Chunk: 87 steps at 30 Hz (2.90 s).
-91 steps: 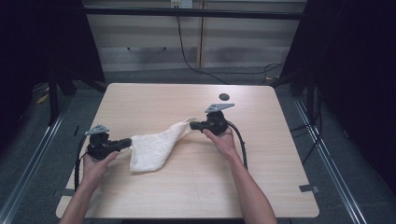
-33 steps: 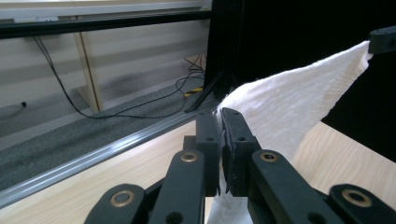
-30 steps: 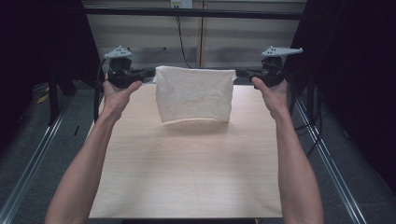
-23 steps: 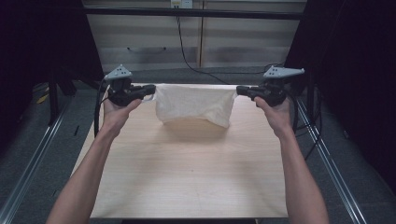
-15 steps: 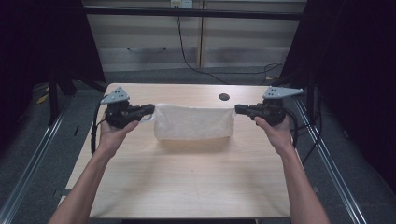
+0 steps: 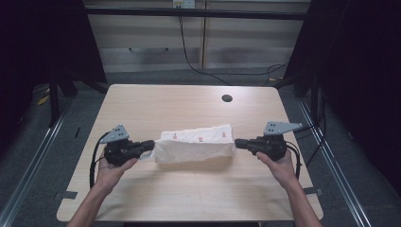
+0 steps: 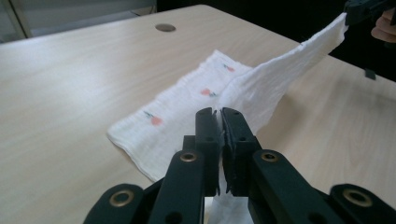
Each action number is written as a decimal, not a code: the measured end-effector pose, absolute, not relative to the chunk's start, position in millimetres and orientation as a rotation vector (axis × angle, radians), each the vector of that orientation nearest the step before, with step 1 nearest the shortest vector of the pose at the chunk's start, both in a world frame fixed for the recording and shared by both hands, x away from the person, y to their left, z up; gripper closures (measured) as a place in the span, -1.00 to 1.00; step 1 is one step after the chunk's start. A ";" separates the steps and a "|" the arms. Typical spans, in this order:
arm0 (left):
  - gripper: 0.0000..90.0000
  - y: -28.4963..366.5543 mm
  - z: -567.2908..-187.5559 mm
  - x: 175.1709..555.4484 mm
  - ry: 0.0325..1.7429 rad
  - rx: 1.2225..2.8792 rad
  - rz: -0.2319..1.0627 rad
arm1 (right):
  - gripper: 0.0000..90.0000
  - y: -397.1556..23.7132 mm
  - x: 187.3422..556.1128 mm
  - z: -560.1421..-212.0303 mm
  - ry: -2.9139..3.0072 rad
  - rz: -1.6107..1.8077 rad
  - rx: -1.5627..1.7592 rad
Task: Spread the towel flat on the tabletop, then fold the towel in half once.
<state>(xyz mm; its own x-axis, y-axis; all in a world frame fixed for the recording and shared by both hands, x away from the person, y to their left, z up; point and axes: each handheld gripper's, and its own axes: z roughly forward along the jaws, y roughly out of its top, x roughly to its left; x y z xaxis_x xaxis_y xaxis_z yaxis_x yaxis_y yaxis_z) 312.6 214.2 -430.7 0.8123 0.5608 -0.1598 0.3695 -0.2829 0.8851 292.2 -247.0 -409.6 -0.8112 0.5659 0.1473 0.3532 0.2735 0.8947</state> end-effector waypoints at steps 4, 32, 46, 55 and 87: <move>0.91 215.6 -438.1 298.7 0.684 1.934 0.209 | 0.99 -246.2 274.9 -422.3 2.359 1.565 0.864; 0.41 237.6 -457.3 281.1 0.759 1.908 0.074 | 0.69 -256.9 240.1 -454.0 2.380 1.534 0.948; 0.26 234.2 -462.2 317.4 0.836 1.951 0.065 | 0.29 -246.3 265.5 -459.6 2.373 1.393 1.061; 0.40 226.3 -468.3 316.2 0.840 2.029 0.068 | 0.41 -232.9 273.1 -470.5 2.444 1.256 1.040; 0.94 197.8 -501.4 296.8 0.730 2.215 0.146 | 0.88 -203.0 262.7 -498.5 2.593 1.062 0.908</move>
<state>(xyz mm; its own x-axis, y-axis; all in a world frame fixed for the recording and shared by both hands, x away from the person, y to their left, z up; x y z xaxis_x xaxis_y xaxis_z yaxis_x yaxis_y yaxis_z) 296.8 197.8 -501.4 0.8282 0.5463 -0.1253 0.4564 -0.5276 0.7164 262.7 -203.0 -498.5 -0.7925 0.6079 0.0489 0.4675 0.5542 0.6887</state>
